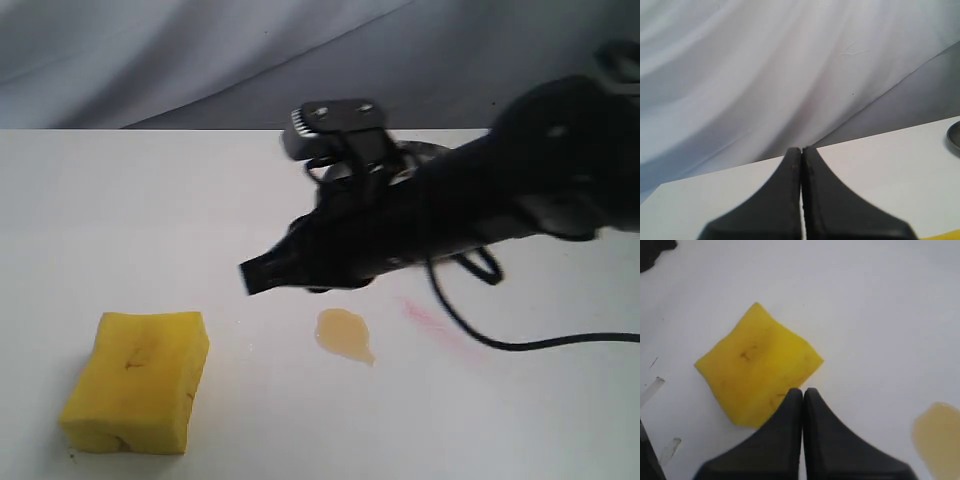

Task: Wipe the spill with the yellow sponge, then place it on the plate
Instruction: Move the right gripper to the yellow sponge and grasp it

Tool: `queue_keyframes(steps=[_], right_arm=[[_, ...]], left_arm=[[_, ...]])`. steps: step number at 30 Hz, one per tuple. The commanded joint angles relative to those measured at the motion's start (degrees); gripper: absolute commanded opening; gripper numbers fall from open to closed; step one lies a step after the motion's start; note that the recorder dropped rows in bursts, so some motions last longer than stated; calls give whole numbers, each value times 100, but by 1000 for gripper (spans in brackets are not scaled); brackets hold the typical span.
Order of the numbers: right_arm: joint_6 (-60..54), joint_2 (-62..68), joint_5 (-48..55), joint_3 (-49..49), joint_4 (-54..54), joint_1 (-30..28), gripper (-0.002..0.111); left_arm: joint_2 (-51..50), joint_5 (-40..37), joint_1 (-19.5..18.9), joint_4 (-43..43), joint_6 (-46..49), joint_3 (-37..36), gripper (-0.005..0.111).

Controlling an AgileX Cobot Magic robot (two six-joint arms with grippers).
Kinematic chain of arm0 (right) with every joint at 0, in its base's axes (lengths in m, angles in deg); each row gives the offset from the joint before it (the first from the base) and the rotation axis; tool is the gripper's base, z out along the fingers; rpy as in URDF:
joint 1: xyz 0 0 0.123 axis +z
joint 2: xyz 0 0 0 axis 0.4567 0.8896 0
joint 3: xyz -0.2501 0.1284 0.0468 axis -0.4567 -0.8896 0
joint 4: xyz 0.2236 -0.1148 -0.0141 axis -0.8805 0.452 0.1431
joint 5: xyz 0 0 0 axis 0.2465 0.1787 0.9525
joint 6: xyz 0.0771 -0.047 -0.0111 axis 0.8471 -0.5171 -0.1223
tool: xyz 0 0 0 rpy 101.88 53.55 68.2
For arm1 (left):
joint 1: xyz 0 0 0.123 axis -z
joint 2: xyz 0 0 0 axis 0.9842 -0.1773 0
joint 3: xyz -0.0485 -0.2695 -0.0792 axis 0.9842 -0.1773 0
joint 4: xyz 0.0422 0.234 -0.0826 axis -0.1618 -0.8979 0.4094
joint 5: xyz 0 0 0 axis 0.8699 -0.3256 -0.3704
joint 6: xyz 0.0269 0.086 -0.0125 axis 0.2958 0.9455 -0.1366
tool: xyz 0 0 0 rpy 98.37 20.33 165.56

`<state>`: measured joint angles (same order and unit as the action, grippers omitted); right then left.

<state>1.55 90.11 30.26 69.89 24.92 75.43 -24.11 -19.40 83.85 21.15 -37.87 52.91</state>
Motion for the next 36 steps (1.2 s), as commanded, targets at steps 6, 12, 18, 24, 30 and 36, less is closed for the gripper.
queue_keyframes(steps=[6,12,18,24,30,36], right_arm=[[409,2008,605,2019,823,920,21],[1427,2552,735,2441,951,950,80],[2460,2880,677,2441,1807,950,85],[2482,3258,440,2441,1226,950,85],[2613,3572,382,2441,680,950,64],[2452,3288,621,2441,918,950,0]], left_arm=[[20,45,-9,38,-49,17,0],[20,45,-9,38,-49,17,0],[20,45,-9,38,-49,17,0],[20,45,-9,38,-49,17,0],[20,45,-9,38,-49,17,0],[20,45,-9,38,-49,17,0]])
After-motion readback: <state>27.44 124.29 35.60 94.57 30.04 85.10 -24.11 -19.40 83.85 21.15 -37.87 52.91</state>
